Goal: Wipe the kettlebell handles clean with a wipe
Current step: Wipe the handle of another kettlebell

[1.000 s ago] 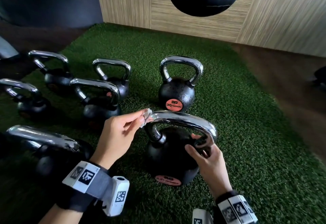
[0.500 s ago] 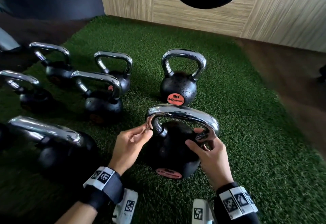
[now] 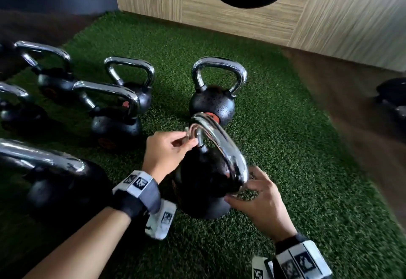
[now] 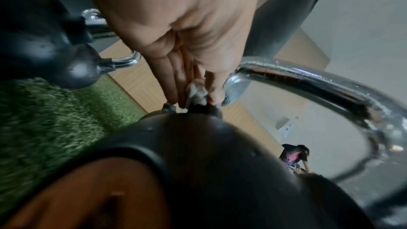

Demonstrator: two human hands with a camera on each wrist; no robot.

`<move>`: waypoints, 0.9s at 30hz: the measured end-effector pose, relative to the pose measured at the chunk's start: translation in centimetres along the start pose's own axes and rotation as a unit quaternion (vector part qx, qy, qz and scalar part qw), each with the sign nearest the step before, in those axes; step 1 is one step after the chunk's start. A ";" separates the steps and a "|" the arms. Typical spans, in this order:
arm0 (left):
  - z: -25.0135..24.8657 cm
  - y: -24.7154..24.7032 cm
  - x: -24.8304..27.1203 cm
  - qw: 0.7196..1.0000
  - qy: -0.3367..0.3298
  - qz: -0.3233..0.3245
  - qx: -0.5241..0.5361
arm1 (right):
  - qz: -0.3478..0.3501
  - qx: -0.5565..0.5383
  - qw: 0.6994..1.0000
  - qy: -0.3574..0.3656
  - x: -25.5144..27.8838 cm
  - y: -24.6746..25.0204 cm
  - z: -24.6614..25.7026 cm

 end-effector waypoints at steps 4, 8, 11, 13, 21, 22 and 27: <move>-3.0 -3.1 -2.5 0.991 -0.097 0.074 -0.063 | 0.010 0.071 0.994 0.088 -0.2 -1.1 2.9; -2.9 -4.2 -3.4 0.980 -0.100 0.136 -0.101 | 0.009 0.062 0.995 0.072 -2.7 -1.7 3.0; -0.1 -4.0 -3.8 0.976 0.022 0.208 0.066 | -0.025 0.060 0.998 0.024 -5.9 -2.2 2.7; 0.9 -3.7 -3.3 0.970 0.053 0.206 0.116 | 0.006 0.042 0.998 -0.046 -7.4 -4.1 2.1; -2.6 -3.4 -4.4 0.986 -0.019 0.127 0.109 | -0.004 0.070 0.993 -0.095 -7.1 -5.3 1.4; -2.8 -3.2 -4.6 0.982 -0.010 0.114 0.148 | -0.002 0.071 0.993 -0.094 -7.2 -5.3 1.5; -2.4 -3.3 -4.1 0.983 0.007 0.112 0.145 | 0.006 0.073 0.993 -0.091 -7.2 -5.2 1.7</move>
Point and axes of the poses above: each hand's wrist, its own x-axis away from the middle knuckle, its own y-axis out of the back of the hand, z = x × y, the point moved 8 cm from there along -x, towards the middle knuckle, and after that the axes turned 13 degrees about x, right-handed, at the moved point
